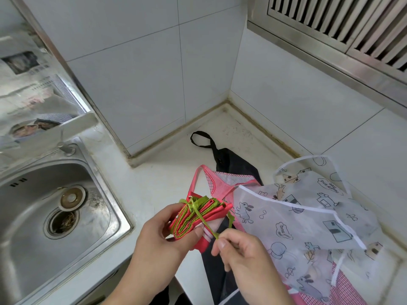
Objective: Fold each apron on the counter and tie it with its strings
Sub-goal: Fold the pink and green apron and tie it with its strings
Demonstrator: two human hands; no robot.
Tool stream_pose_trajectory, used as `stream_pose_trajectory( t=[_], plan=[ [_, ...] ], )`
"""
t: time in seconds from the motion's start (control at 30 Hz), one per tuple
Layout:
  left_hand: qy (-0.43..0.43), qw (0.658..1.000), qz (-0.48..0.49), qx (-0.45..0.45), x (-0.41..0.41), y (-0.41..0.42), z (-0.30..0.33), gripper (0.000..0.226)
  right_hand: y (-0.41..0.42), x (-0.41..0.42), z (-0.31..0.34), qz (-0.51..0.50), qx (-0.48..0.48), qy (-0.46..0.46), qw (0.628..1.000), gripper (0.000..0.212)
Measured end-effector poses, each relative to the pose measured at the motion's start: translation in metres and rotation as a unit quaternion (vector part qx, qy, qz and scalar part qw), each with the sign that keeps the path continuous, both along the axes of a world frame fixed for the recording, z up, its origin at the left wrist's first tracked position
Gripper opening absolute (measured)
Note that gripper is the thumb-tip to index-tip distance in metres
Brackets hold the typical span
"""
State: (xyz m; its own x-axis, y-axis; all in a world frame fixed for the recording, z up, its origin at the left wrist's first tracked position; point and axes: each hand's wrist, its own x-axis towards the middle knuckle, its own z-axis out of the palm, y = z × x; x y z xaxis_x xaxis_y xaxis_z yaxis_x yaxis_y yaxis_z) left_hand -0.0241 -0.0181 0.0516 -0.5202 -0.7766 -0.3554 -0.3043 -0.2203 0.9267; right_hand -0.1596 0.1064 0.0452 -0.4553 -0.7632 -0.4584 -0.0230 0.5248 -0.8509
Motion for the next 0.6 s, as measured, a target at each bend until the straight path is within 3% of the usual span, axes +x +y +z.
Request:
stream_pose_trajectory(
  t=[0.13, 0.3, 0.6],
  plan=[
    [0.057, 0.995, -0.05, 0.059, 0.003, -0.003, 0.004, 0.036, 0.004, -0.005, -0.004, -0.071, -0.034, -0.058, 0.995, 0.034],
    [0.077, 0.987, -0.091, 0.106, 0.004, -0.005, 0.007, 0.052, 0.004, -0.005, 0.001, -0.085, -0.079, -0.069, 0.991, 0.02],
    [0.1, 0.987, 0.006, 0.125, 0.002, 0.003, 0.004, 0.036, 0.008, 0.002, 0.006, -0.017, -0.108, -0.088, 0.99, 0.014]
  ],
)
